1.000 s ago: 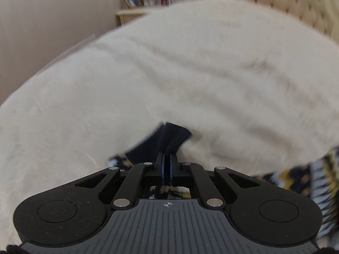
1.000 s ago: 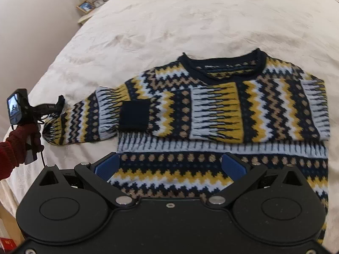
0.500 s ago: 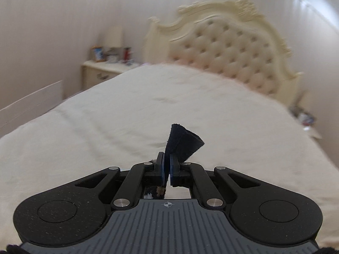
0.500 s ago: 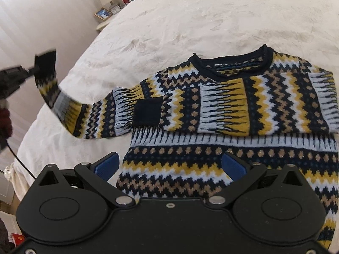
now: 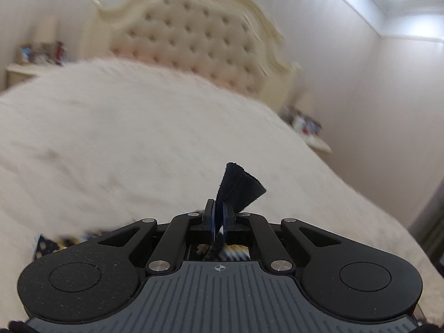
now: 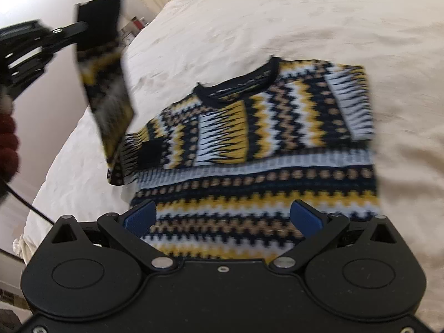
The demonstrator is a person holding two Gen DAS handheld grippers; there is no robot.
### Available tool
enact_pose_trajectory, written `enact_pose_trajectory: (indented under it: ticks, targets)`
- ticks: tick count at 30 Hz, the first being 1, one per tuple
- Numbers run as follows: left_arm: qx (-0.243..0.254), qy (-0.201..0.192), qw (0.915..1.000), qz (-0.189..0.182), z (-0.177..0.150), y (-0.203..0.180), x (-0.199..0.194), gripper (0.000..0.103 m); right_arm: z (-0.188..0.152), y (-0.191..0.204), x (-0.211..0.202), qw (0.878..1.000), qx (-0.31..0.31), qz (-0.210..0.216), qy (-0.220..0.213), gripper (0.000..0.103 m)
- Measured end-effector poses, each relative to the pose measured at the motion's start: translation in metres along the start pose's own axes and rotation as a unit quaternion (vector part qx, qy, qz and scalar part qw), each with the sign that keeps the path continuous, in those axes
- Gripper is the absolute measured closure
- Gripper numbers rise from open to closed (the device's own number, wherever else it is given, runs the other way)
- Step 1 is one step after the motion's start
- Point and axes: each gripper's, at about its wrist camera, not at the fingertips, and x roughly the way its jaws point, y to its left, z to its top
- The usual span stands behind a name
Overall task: Fold small clothes
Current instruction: 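Carry the held sleeve across the sweater body and lower it, then release the sleeve with the left gripper while the right gripper pinches the sweater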
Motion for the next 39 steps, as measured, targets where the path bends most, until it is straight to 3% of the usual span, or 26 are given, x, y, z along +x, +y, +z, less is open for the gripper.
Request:
enact_pose_trajectory:
  ticks: [2,4,5,6,10,16,22,26,31,36,39]
  targets:
    - [-0.002,0.038,0.9992,-0.011,-0.015,-0.007,0.021,0.096,-0.001,-0.009,-0.004,1.0,0.004,-0.004,0.0,0.001]
    - [0.002,0.074,0.9971,-0.02,-0.026,-0.011,0.038,0.075,-0.002,-0.015,-0.007,1.0,0.006,-0.009,0.001,0.001]
    - [0.008,0.087,0.996,-0.021,-0.032,-0.012,0.042,0.057,-0.002,-0.018,-0.008,1.0,0.006,-0.011,0.002,0.001]
    - [0.014,0.094,0.9952,-0.024,-0.037,-0.013,0.045,0.053,-0.003,-0.02,-0.009,1.0,0.007,-0.013,0.003,0.001]
    - [0.043,0.113,0.9924,-0.025,-0.049,-0.004,0.042,0.05,-0.006,-0.026,-0.007,1.0,0.01,-0.02,0.004,0.001]
    - [0.063,0.152,0.9859,0.03,-0.08,0.019,0.028,0.045,0.002,-0.029,0.005,1.0,0.005,-0.03,0.0,0.001]
    - [0.022,0.19,0.9756,0.109,-0.094,0.08,0.017,0.045,0.031,-0.027,0.025,0.999,-0.007,-0.029,-0.01,0.001]
    - [0.002,0.197,0.9704,0.139,-0.091,0.105,0.013,0.045,0.053,-0.03,0.044,0.999,-0.016,-0.029,-0.009,0.001]
    - [-0.017,0.227,0.9618,0.152,-0.101,0.128,0.026,0.044,0.076,-0.045,0.073,0.999,-0.006,-0.035,0.003,0.001]
    - [-0.052,0.291,0.9449,0.14,-0.127,0.147,0.051,0.044,0.092,-0.059,0.1,0.999,-0.002,-0.041,0.016,0.001]
    - [-0.054,0.294,0.9443,0.138,-0.139,0.151,0.059,0.034,0.098,-0.065,0.115,0.999,-0.002,-0.04,0.032,0.001]
